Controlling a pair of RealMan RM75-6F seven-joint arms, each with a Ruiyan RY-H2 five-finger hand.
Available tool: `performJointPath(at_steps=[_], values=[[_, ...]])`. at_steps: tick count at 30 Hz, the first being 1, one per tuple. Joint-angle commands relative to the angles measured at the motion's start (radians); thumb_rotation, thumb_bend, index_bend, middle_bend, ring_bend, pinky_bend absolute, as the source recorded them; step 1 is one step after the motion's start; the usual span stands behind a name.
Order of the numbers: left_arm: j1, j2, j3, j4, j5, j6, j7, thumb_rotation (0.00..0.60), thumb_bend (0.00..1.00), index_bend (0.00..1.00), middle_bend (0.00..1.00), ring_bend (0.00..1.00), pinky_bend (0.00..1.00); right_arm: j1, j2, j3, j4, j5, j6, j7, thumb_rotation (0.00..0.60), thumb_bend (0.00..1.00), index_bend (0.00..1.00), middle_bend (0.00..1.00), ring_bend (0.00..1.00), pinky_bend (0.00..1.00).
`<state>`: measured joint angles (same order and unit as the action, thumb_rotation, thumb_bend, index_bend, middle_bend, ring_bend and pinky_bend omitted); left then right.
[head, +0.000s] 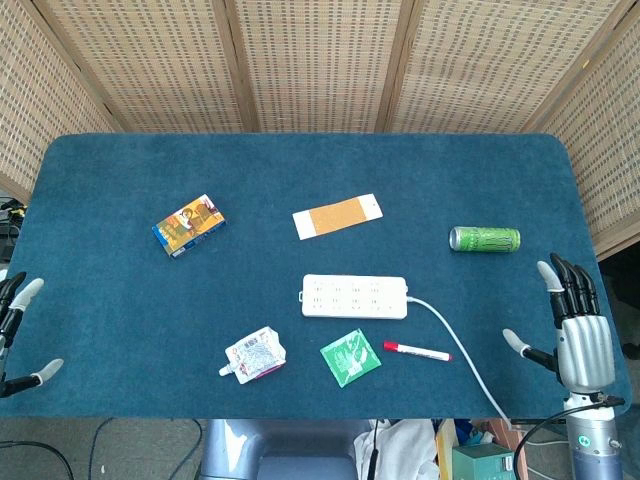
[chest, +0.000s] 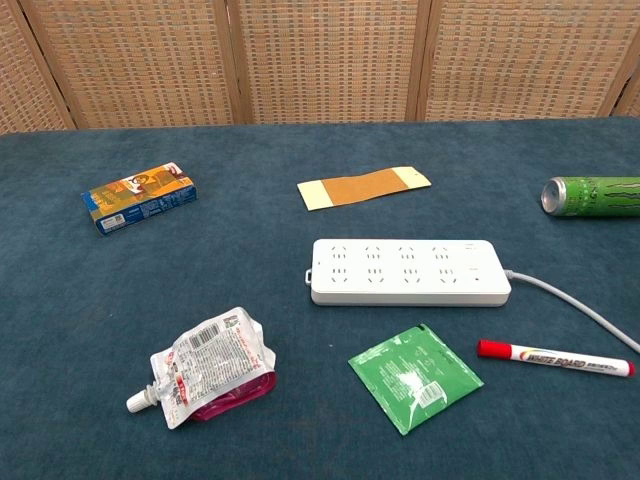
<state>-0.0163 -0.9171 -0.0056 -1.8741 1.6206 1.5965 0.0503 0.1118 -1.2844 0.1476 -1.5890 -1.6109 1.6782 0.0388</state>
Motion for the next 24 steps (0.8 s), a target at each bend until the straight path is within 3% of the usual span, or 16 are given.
performJointPath(at_steps=[1,2,3,6,10,11,14,16,18,19,21,24], values=[[0.001,0.001,-0.001,0.001,0.002,0.004,-0.004,0.600,0.00,0.00,0.00,0.00,0.00,0.000,0.000,0.000,0.000,0.000,0.000,0.000,0.600,0.00,0.00,0.00,0.00,0.00],[0.002,0.001,-0.001,0.002,0.002,0.004,-0.005,0.600,0.00,0.00,0.00,0.00,0.00,-0.029,0.085,-0.094,-0.047,0.055,-0.135,-0.220,0.600,0.00,0.00,0.00,0.00,0.00],[0.002,0.001,-0.001,0.002,0.002,0.005,-0.007,0.600,0.00,0.00,0.00,0.00,0.00,-0.031,0.124,-0.096,-0.137,0.089,-0.162,-0.294,0.600,0.00,0.00,0.00,0.00,0.00],[0.002,0.001,-0.002,0.003,0.000,0.004,-0.006,0.600,0.00,0.00,0.00,0.00,0.00,-0.034,0.163,-0.097,-0.235,0.131,-0.184,-0.368,0.600,0.00,0.00,0.00,0.00,0.00],[0.000,0.001,-0.004,0.001,-0.005,0.001,-0.005,0.600,0.00,0.00,0.00,0.00,0.00,-0.027,0.171,-0.091,-0.260,0.145,-0.200,-0.379,0.600,0.00,0.00,0.03,0.03,0.03],[0.000,0.001,-0.006,0.001,-0.007,0.001,-0.004,0.600,0.00,0.00,0.00,0.00,0.00,-0.019,0.169,-0.085,-0.257,0.145,-0.207,-0.368,0.600,0.00,0.00,0.06,0.07,0.07],[-0.004,-0.003,-0.012,0.000,-0.019,-0.005,0.005,0.600,0.00,0.00,0.00,0.00,0.00,0.024,0.161,-0.056,-0.230,0.149,-0.252,-0.320,0.600,0.02,0.00,0.37,0.41,0.36],[-0.008,-0.006,-0.015,-0.003,-0.029,-0.014,0.015,0.600,0.00,0.00,0.00,0.00,0.00,0.061,0.152,-0.031,-0.202,0.154,-0.292,-0.276,0.600,0.22,0.00,0.64,0.67,0.73],[-0.014,-0.009,-0.019,-0.007,-0.040,-0.025,0.029,0.600,0.00,0.00,0.00,0.00,0.00,0.113,0.140,-0.007,-0.164,0.164,-0.360,-0.222,0.600,0.48,0.00,0.79,0.83,0.95],[-0.016,-0.010,-0.021,-0.010,-0.044,-0.029,0.035,0.600,0.00,0.00,0.00,0.00,0.00,0.135,0.135,-0.001,-0.151,0.167,-0.393,-0.191,0.600,0.61,0.00,0.84,0.89,0.99],[-0.020,-0.014,-0.029,-0.015,-0.064,-0.034,0.049,0.600,0.00,0.00,0.00,0.00,0.00,0.202,0.112,0.009,-0.114,0.186,-0.503,-0.131,0.600,0.74,0.00,0.89,0.97,1.00],[-0.026,-0.021,-0.037,-0.021,-0.089,-0.045,0.068,0.600,0.00,0.00,0.00,0.00,0.00,0.278,0.077,0.008,-0.074,0.214,-0.627,-0.149,0.600,0.84,0.01,0.91,1.00,1.00]])
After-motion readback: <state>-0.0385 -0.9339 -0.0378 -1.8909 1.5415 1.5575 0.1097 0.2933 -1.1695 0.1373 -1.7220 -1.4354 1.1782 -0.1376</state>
